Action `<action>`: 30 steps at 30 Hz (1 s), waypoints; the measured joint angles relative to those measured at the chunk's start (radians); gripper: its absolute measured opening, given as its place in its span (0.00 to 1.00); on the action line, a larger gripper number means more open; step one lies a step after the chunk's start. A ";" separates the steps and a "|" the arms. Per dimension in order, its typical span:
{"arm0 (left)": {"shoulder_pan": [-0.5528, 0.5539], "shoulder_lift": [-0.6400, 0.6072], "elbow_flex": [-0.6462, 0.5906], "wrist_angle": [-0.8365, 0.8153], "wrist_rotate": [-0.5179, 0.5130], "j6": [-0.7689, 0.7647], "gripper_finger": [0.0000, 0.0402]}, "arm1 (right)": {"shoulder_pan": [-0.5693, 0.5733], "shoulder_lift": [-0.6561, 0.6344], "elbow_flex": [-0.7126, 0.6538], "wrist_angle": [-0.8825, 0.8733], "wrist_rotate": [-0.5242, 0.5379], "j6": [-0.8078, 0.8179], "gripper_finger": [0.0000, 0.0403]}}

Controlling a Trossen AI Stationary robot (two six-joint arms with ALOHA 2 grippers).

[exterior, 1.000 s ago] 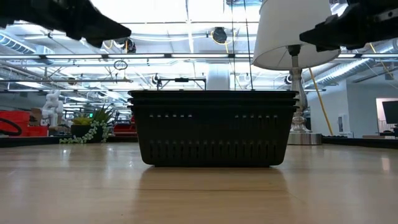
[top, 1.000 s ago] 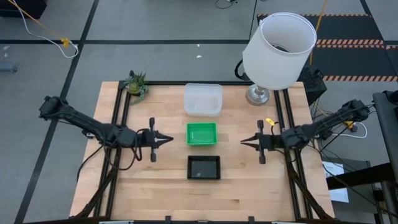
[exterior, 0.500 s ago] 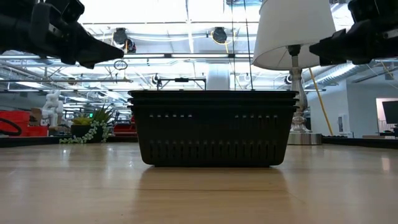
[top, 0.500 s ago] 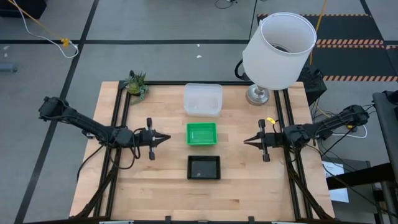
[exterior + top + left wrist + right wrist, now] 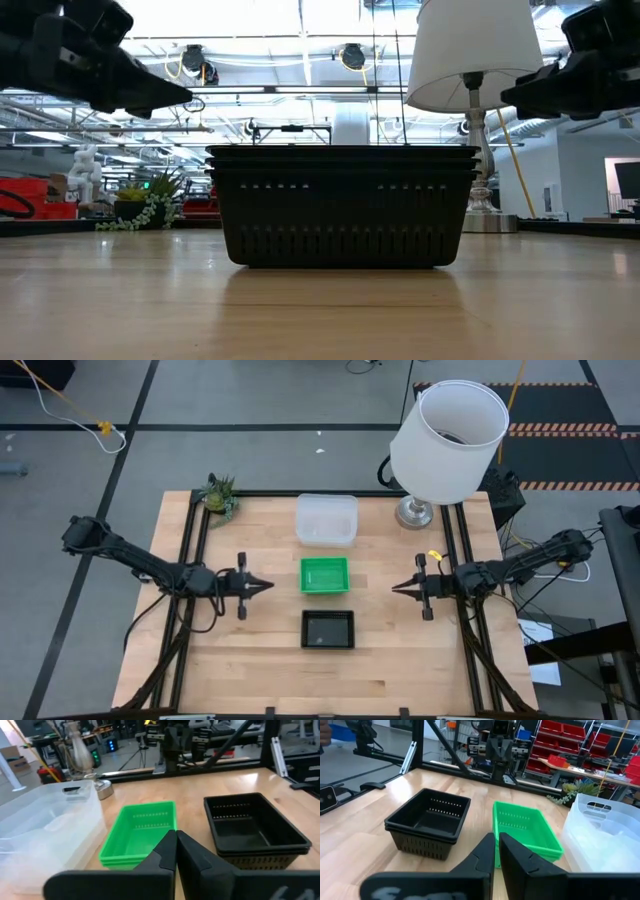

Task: Stack baskets by color
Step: Return to Home Position

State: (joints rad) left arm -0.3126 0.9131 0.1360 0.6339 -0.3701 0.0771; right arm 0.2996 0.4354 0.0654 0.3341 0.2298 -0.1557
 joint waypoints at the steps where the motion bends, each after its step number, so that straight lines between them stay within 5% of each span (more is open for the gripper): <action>1: 0.000 0.000 -0.014 0.024 0.004 0.003 0.01 | 0.000 -0.005 -0.002 -0.001 0.000 0.000 0.05; 9: 0.000 0.000 -0.124 0.224 0.004 -0.004 0.01 | 0.000 -0.092 -0.007 -0.021 0.000 -0.002 0.05; 30: -0.018 0.000 -0.126 0.231 0.027 -0.002 0.01 | 0.000 -0.433 -0.006 -0.297 0.002 0.004 0.05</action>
State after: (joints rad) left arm -0.3305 0.9131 0.0097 0.8654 -0.3435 0.0753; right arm 0.2996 0.0021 0.0597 0.0371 0.2317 -0.1517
